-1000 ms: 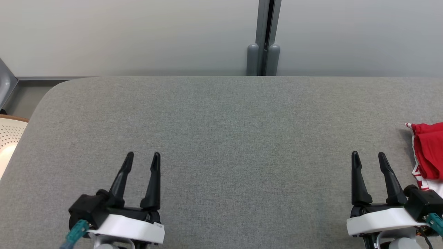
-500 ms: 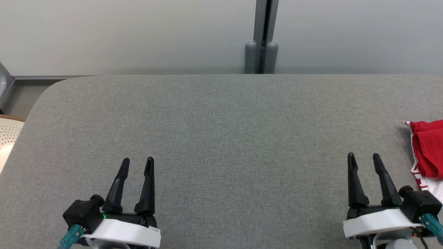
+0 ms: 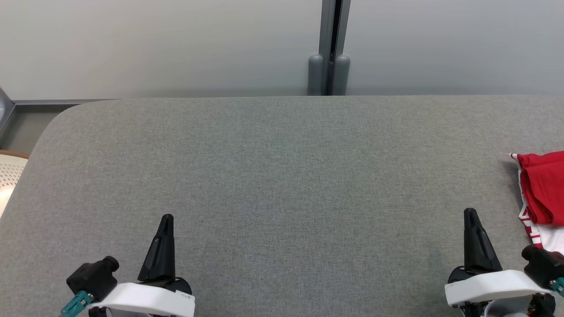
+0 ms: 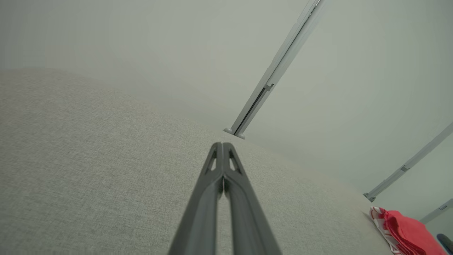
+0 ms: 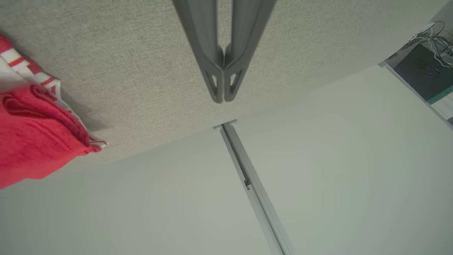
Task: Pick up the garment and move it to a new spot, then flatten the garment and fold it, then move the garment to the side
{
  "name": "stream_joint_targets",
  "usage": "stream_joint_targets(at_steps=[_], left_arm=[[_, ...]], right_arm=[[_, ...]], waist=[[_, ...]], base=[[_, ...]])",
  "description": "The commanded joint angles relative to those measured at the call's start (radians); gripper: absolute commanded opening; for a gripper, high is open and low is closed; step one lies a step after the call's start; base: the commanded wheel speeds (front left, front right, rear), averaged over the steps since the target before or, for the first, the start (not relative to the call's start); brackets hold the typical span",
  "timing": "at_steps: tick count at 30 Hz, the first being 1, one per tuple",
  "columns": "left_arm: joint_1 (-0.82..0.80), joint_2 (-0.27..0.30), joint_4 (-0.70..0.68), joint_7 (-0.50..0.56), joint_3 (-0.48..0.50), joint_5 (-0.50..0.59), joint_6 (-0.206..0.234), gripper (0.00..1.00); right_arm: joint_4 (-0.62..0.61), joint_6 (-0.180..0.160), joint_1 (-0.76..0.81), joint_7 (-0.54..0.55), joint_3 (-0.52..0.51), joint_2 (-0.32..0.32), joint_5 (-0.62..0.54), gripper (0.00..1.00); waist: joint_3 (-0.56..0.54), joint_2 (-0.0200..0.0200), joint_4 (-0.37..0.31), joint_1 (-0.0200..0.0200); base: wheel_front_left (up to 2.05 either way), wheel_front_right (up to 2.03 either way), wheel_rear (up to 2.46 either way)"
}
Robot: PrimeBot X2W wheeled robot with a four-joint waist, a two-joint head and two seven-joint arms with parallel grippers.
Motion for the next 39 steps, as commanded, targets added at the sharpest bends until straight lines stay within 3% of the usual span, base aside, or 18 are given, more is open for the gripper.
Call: stream_joint_targets(at_steps=[1,39], left_arm=[[-0.029,0.008,-0.009,0.008,0.011,-0.042,-0.006,0.0],[-0.067,0.025,0.023,0.133,0.089,-0.501,-0.022,0.0]], right_arm=[[-0.017,0.0,-0.02,0.012,-0.006,-0.003,0.047,0.0],[-0.031,0.0,-0.038,0.155,-0.064,-0.005,0.558,0.0]], waist=[[-0.001,0.0,-0.001,0.0],[-0.017,0.0,-0.03,0.0]], base=[[0.0,0.0,0.0],[0.0,0.0,0.0]])
